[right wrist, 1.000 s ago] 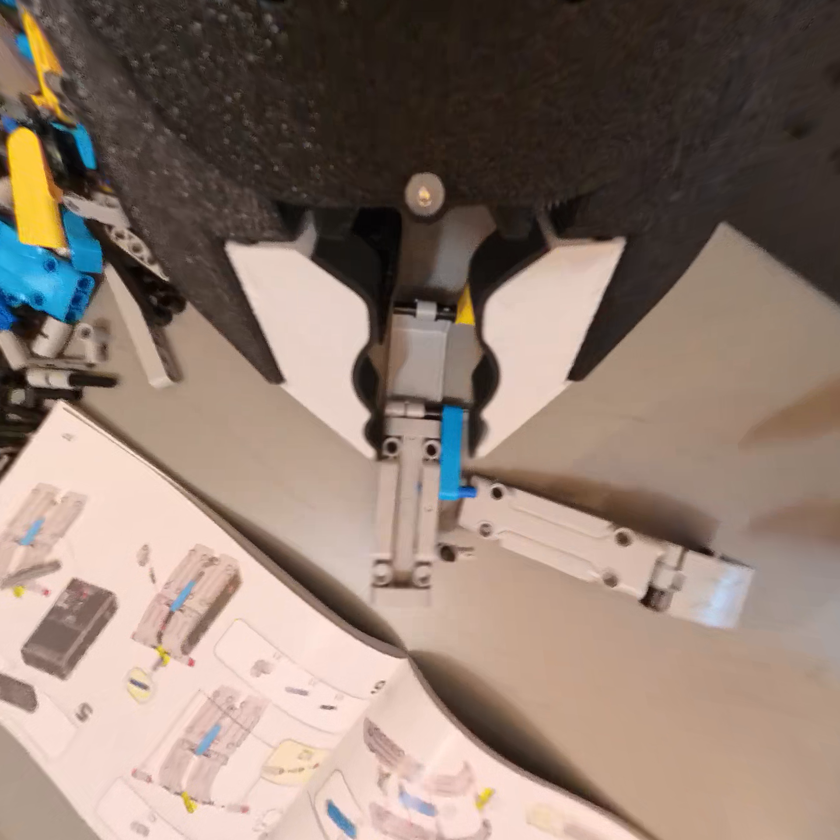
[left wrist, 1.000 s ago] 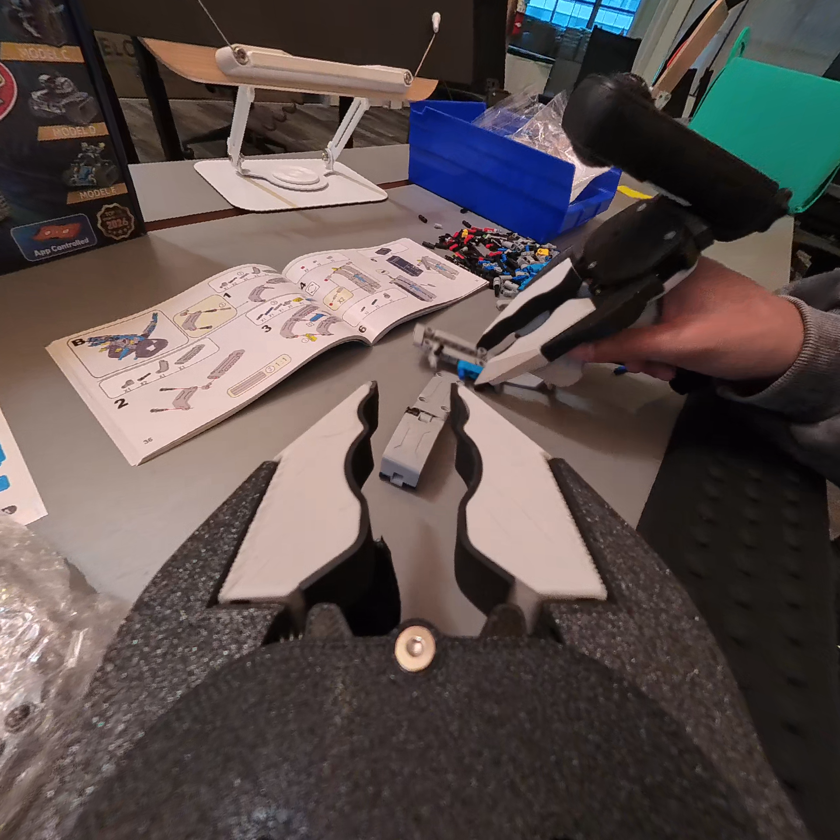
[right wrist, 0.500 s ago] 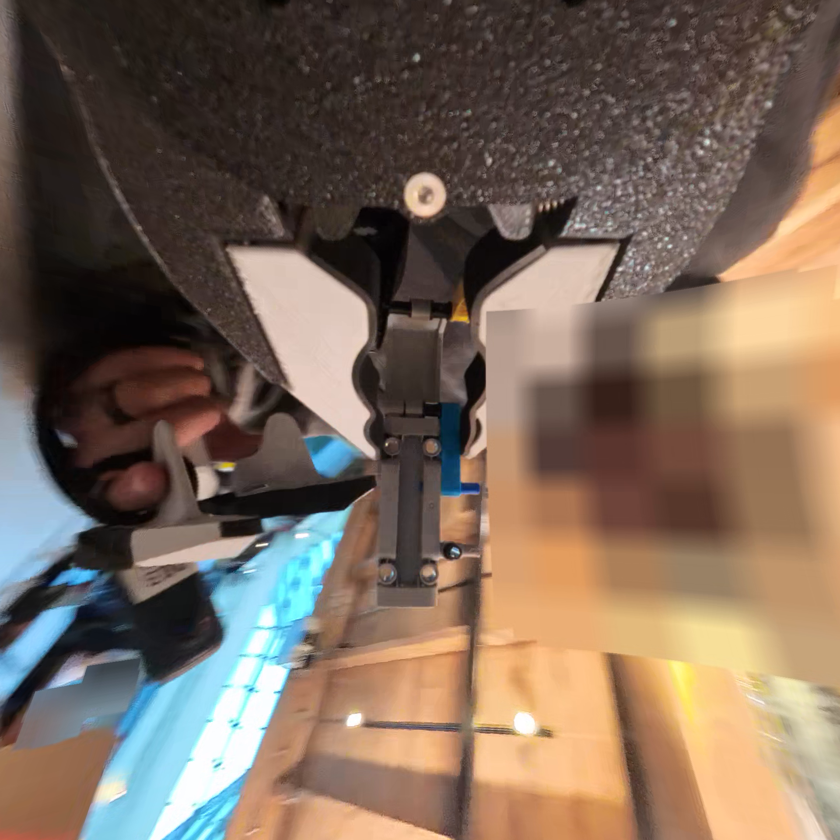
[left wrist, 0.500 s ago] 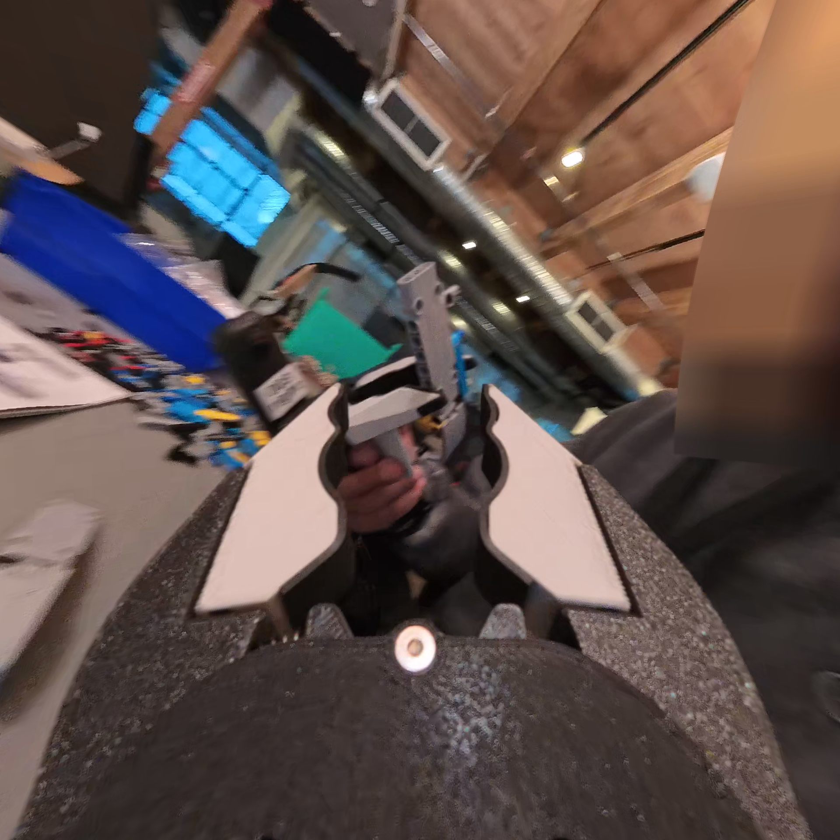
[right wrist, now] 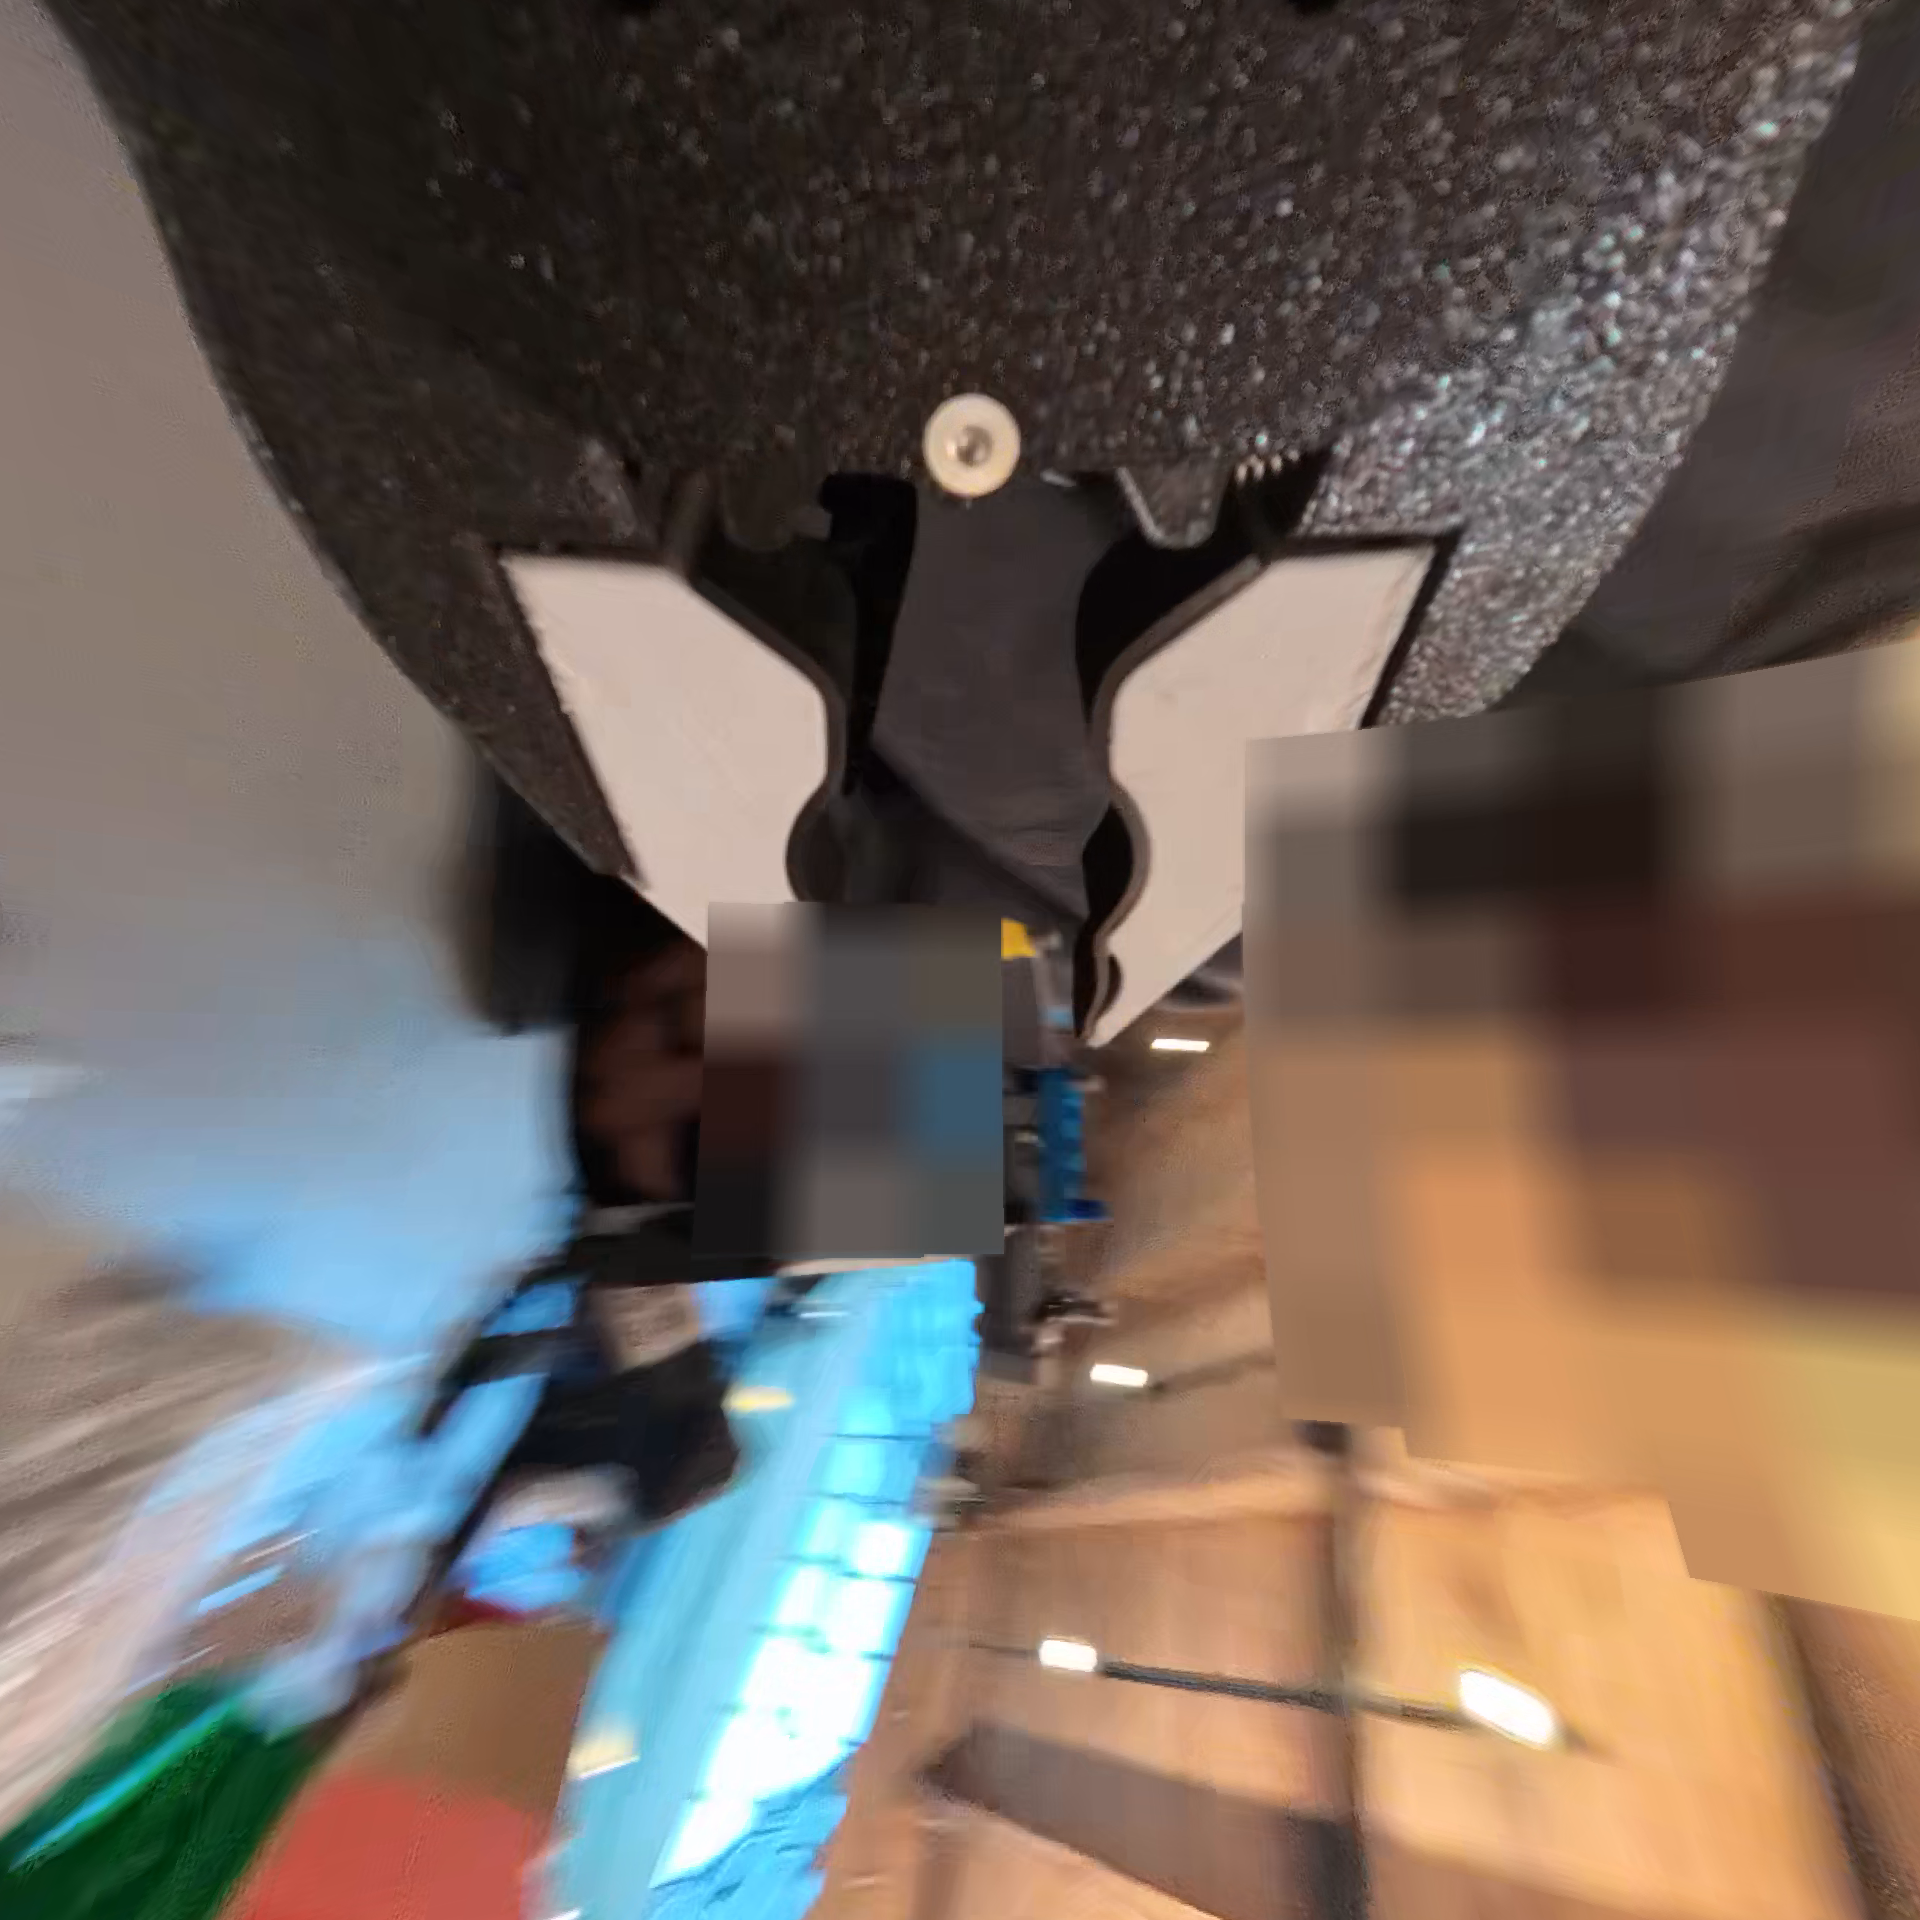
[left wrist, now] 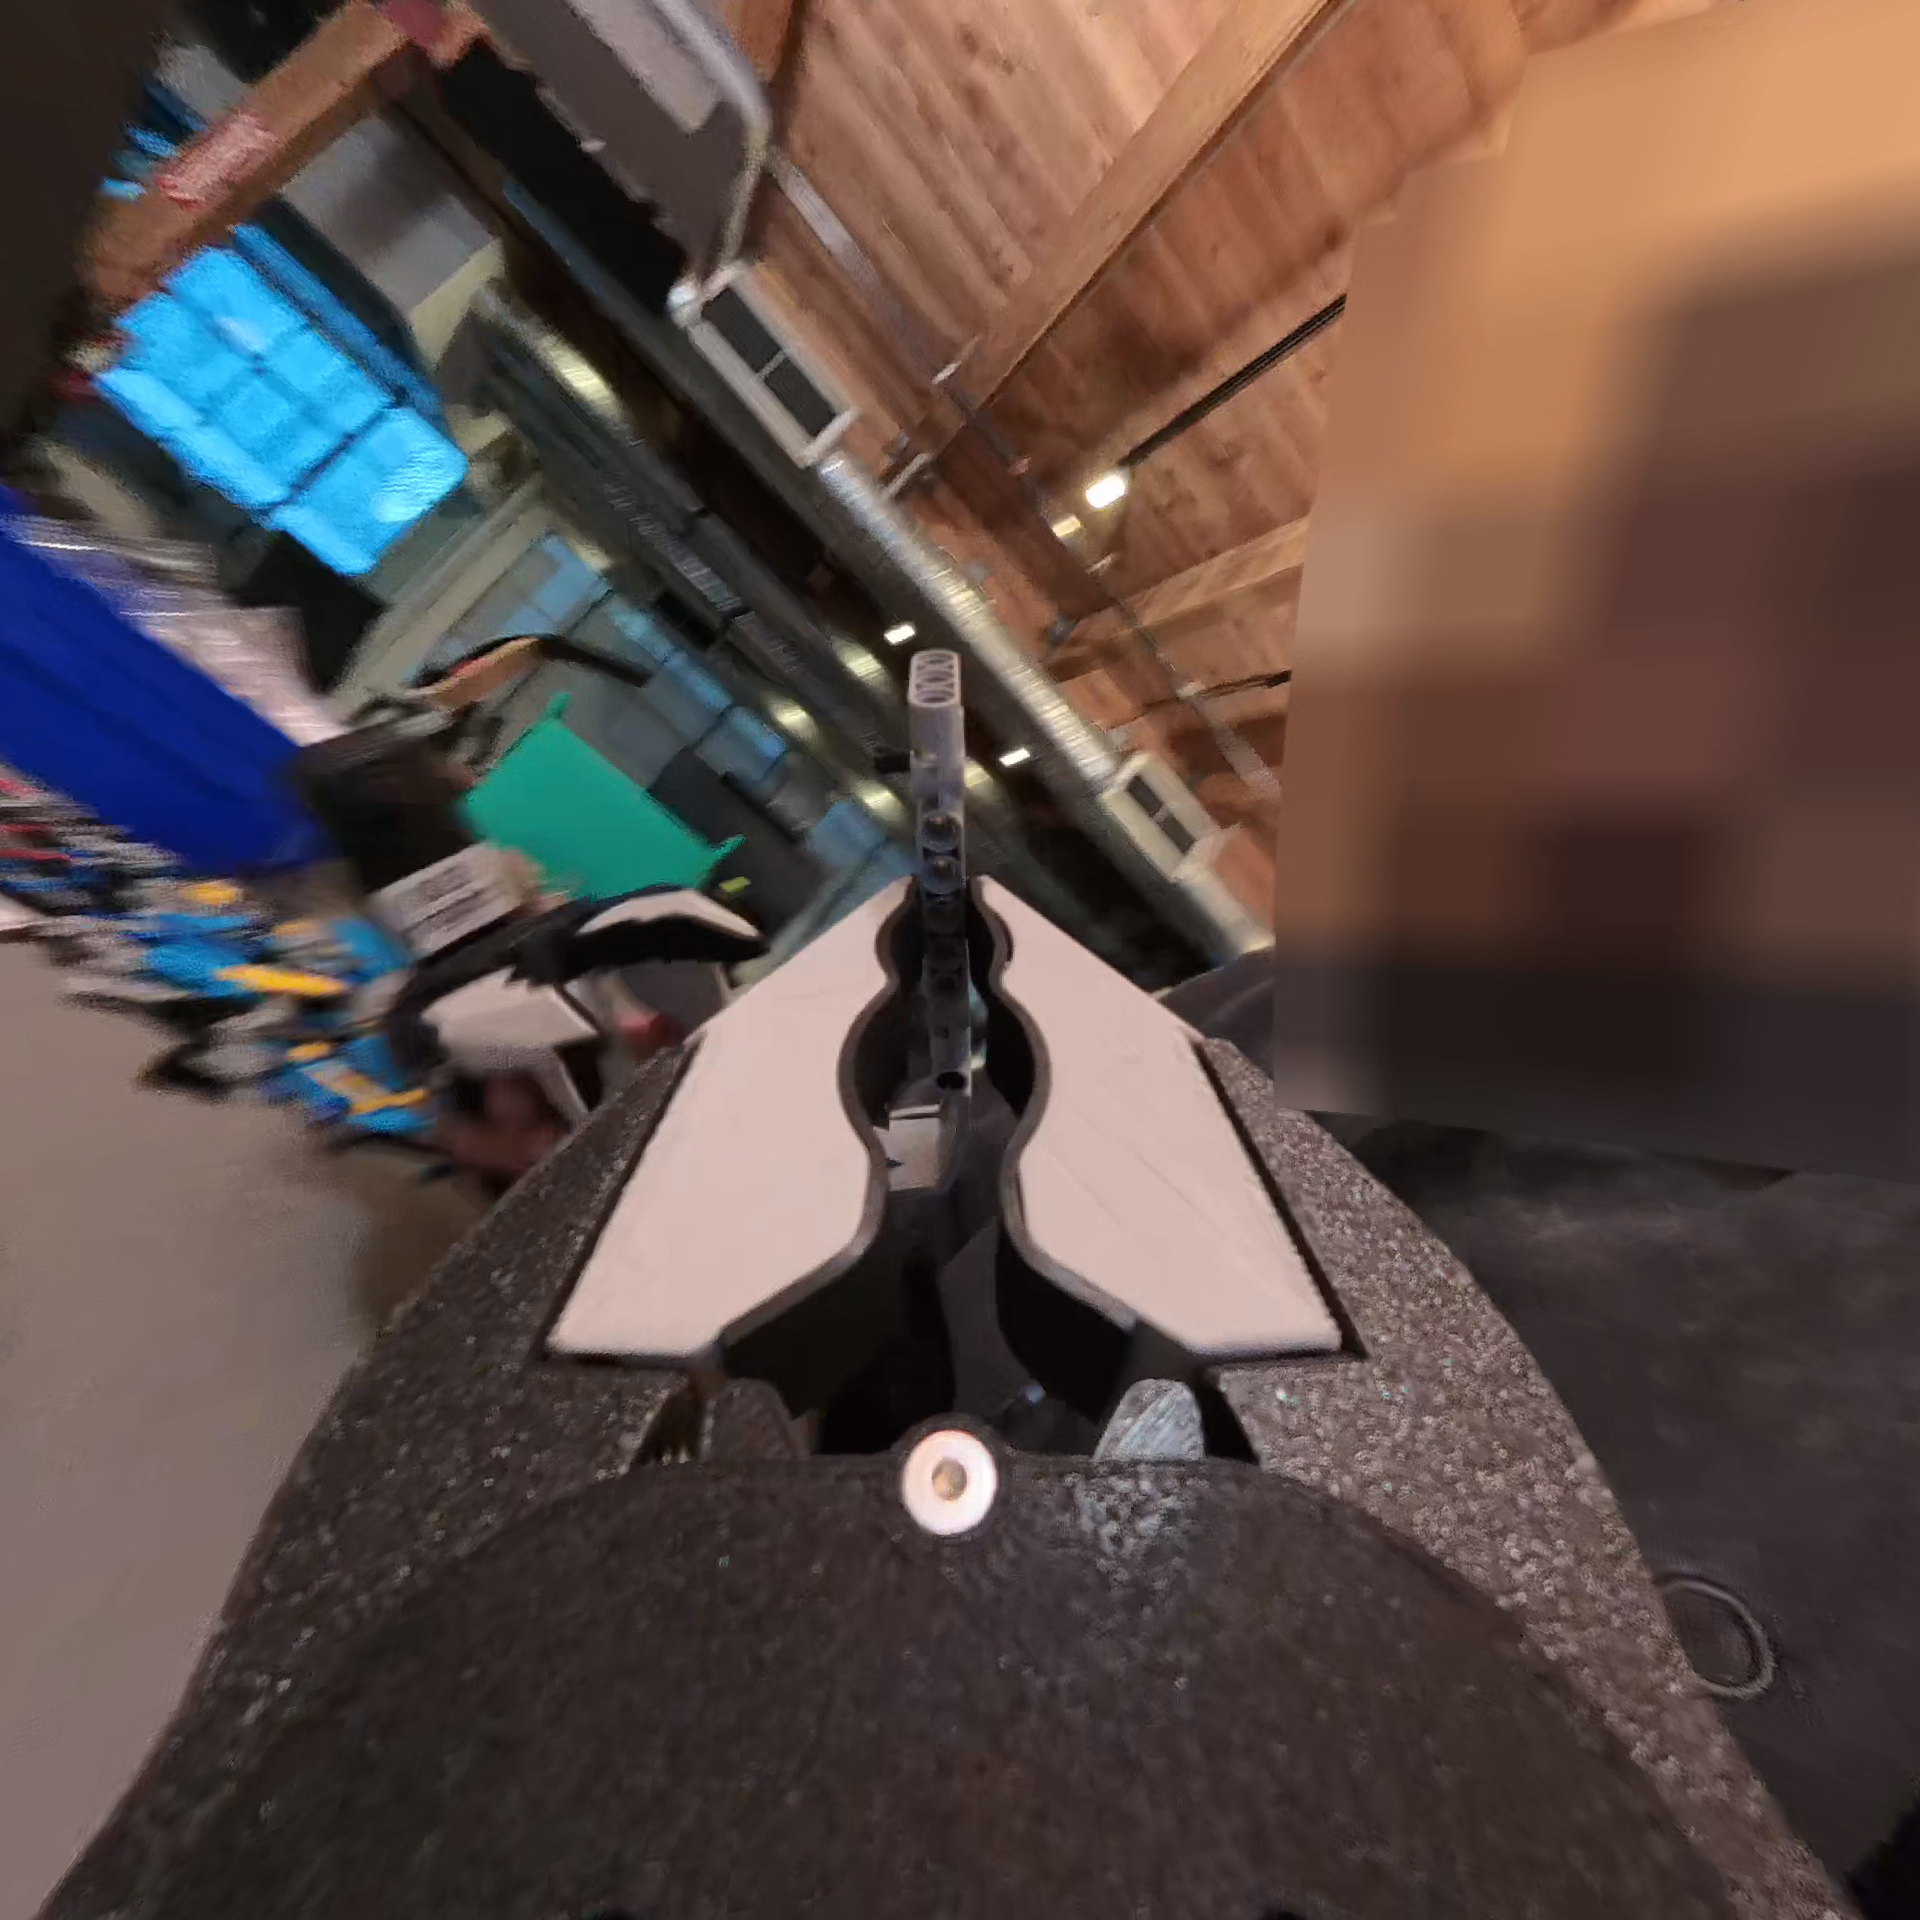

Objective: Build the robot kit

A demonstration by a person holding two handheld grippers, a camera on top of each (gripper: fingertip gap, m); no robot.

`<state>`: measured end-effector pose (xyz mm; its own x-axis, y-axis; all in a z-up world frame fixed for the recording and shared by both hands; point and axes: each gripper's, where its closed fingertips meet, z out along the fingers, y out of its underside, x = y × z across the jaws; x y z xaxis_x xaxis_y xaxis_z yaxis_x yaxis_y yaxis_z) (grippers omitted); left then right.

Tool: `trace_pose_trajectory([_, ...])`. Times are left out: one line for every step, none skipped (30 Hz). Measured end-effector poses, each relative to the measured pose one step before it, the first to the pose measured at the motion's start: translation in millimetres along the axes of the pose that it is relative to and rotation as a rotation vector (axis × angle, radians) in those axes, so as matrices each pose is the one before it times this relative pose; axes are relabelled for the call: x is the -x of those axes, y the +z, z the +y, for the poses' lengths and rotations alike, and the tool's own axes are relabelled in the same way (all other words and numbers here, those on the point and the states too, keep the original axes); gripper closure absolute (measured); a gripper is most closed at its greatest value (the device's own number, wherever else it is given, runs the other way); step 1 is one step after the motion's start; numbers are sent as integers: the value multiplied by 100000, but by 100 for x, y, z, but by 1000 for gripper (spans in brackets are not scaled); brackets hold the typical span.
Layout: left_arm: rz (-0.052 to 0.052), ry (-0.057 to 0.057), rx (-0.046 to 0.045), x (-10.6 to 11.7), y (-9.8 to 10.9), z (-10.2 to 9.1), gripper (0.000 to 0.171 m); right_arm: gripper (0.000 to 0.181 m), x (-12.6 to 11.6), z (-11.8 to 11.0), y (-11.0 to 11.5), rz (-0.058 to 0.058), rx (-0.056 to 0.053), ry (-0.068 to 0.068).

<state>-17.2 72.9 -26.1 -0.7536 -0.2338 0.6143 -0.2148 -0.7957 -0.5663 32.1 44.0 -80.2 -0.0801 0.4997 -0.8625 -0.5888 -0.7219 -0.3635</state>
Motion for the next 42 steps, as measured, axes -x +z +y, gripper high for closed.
trace_pose_trajectory([-9788,4993,4831,645,-613,-97,165,141,-1796,-810,-1546,19736,1879,-13306])
trace_pose_trajectory([-12741,4343,5768,1219,-550,78,165,139,-2839,-511,-1440,23432,3863,-16265])
trace_pose_trajectory([-13783,2756,5879,1552,-484,183,166,141,-3038,149,-898,21355,6170,-15941])
trace_pose_trajectory([-12215,2400,4363,1450,-400,89,166,154,-1798,1105,-149,11415,9377,-12039])
trace_pose_trajectory([-10274,2706,2888,1237,-325,-13,166,163,-207,1386,286,1424,10397,-3772])
trace_pose_trajectory([-8577,2941,1957,1040,-235,-30,165,160,210,583,542,-1490,4759,5167])
trace_pose_trajectory([-7874,2385,2366,1034,-121,144,165,154,155,36,610,-2158,-120,7943])
trace_pose_trajectory([-8603,2458,2745,1209,20,250,165,149,103,112,556,-1928,-979,7616])
trace_pose_trajectory([-7187,3095,3625,1074,250,278,165,137,105,269,540,-1590,-424,6107])
trace_pose_trajectory([-4957,3069,4679,838,477,213,165,122,-217,273,425,1024,-433,4400])
trace_pose_trajectory([-2407,2819,5474,558,618,37,165,117,-140,95,254,1060,-1455,2965])
trace_pose_trajectory([-692,3157,5287,417,669,-245,165,114,153,-124,150,-1304,-2718,4076])
trace_pose_trajectory([-1050,3293,5093,606,688,-377,165,110,174,-291,107,-2668,-3240,5998])
trace_pose_trajectory([-1417,2283,5535,761,717,-332,165,104,206,-287,137,-3180,-2853,5402])
trace_pose_trajectory([713,1749,5335,418,753,-291,165,101,258,-280,139,-3287,-2588,3158])
trace_pose_trajectory([4027,950,5905,-87,810,-74,165,101,23,-308,71,-1684,-2312,2476])
trace_pose_trajectory([3738,-512,4449,-23,824,-123,165,101,-79,-381,-1,-878,-2339,2027])
trace_pose_trajectory([2599,-1230,4578,113,897,96,165,100,-94,-592,-78,-407,-3276,1155])
trace_pose_trajectory([2759,-1092,5004,-2,937,331,165,101,-184,-603,-120,231,-2963,998])
trace_pose_trajectory([2556,-1208,3811,-92,885,293,165,100,-163,-406,-96,-49,-1550,848])
trace_pose_trajectory([3061,-1927,2047,-265,713,143,165,100,-117,-268,-27,-376,-700,846])
trace_pose_trajectory([3074,-1767,1290,-369,498,143,165,102,-76,-267,9,-769,-697,1432])
trace_pose_trajectory([3037,-1125,474,-455,331,125,165,103,-8,-253,40,-1177,-782,1425])
trace_pose_trajectory([2586,-1344,-258,-374,233,120,165,104,31,-213,86,-1331,-489,1409])
trace_pose_trajectory([2431,-1824,-702,-302,227,146,165,105,96,-205,112,-1701,-529,1552])
trace_pose_trajectory([2452,-1915,-626,-283,260,235,165,105,90,-196,121,-1782,-628,1762])
trace_pose_trajectory([2298,-1714,-512,-246,259,268,165,105,68,-205,134,-1787,-770,2102])
trace_pose_trajectory([1680,-1652,-525,-149,181,276,165,105,72,-269,119,-2035,-1140,2352])
trace_pose_trajectory([991,-1066,-1275,-116,-77,117,165,106,-9,-312,62,-1639,-1458,2659])
trace_pose_trajectory([-79,-283,-3097,-40,-552,-210,165,109,-144,-183,-52,-565,-561,2235])
trace_pose_trajectory([-794,-353,-4103,76,-935,-464,165,113,-151,-59,-123,302,8,885])
trace_pose_trajectory([-1426,-401,-4127,269,-1084,-639,165,114,-51,48,-134,436,195,-208])
trace_pose_trajectory([-3575,-223,-2882,741,-1012,-653,165,115,-57,63,-149,986,118,-1011])
trace_pose_trajectory([-5462,239,539,1182,-651,-351,165,116,-161,146,-132,1827,663,-1231])
trace_pose_trajectory([-4151,249,3491,1019,-169,-38,166,120,-122,245,-8,1635,1377,-1230])
trace_pose_trajectory([-1038,311,5407,461,212,179,165,120,-14,375,92,894,2085,-906])
trace_pose_trajectory([445,197,7568,159,463,487,165,118,23,363,109,645,1831,-874])
trace_pose_trajectory([-266,211,7680,225,488,451,165,119,23,273,73,549,1095,-794])
trace_pose_trajectory([594,-776,5872,116,413,165,165,118,39,254,44,363,824,-778])
trace_pose_trajectory([3237,-2790,4640,-263,360,-14,165,117,53,219,-3,302,501,-575])
trace_pose_trajectory([2917,-3067,3791,-254,373,-80,165,116,62,220,3,262,492,-724])
trace_pose_trajectory([1868,-3116,2876,-107,404,-114,165,114,40,191,-6,204,400,-756])
